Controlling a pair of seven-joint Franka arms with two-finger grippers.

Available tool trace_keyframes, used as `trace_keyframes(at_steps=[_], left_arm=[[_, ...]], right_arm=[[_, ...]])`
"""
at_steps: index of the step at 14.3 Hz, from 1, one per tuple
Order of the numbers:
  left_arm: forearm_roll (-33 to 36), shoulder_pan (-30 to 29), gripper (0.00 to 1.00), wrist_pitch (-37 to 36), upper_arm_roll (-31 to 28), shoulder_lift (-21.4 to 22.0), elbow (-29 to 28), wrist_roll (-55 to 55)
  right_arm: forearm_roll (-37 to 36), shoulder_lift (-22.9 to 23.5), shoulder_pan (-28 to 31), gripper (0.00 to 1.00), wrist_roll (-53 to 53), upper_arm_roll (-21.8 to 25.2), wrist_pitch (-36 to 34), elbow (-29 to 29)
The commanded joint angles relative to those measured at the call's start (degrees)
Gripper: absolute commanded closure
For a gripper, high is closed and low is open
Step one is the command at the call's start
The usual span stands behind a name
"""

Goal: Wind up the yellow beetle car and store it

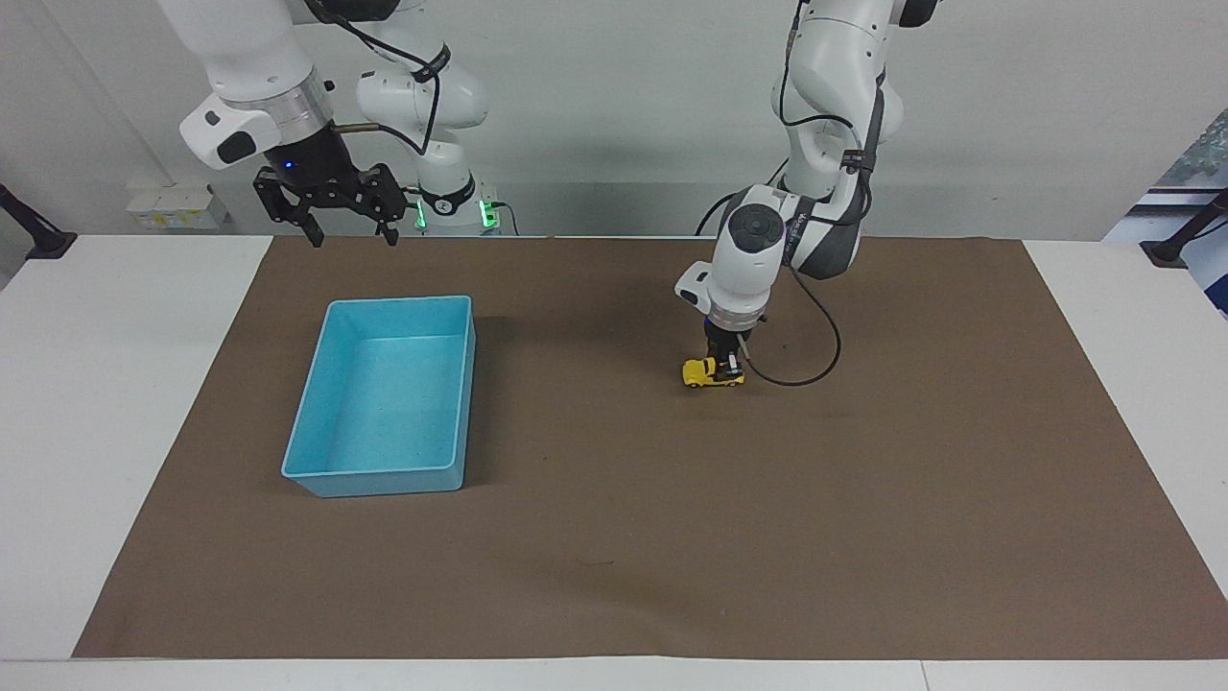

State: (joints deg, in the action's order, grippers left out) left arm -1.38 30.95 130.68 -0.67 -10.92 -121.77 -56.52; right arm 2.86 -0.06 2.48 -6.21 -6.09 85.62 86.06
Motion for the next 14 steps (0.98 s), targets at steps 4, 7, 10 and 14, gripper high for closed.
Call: trace_keyframes(at_steps=[4, 7, 10, 14], left_arm=[[0.5, -5.63, 1.0, 1.24, -0.12, 1.52, -4.18, -6.67], [0.5, -7.74, 1.0, 0.81, -0.12, 1.61, -4.44, -8.43], [0.59, -8.19, 0.42, -0.86, -0.21, 1.78, -3.4, -9.22], [0.59, -8.45, 0.0, -8.57, -0.29, 4.5, 3.79, -8.61]], right_arm=[[-0.05, 0.24, 0.77, 0.0, 1.37, -0.5, -0.55, -0.36], [-0.05, 0.24, 0.77, 0.0, 1.37, -0.5, -0.63, -0.36], [-0.05, 0.15, 0.77, 0.0, 1.37, -0.5, -0.63, -0.36], [-0.05, 0.15, 0.85, 0.0, 1.37, -0.5, -0.63, -0.36]])
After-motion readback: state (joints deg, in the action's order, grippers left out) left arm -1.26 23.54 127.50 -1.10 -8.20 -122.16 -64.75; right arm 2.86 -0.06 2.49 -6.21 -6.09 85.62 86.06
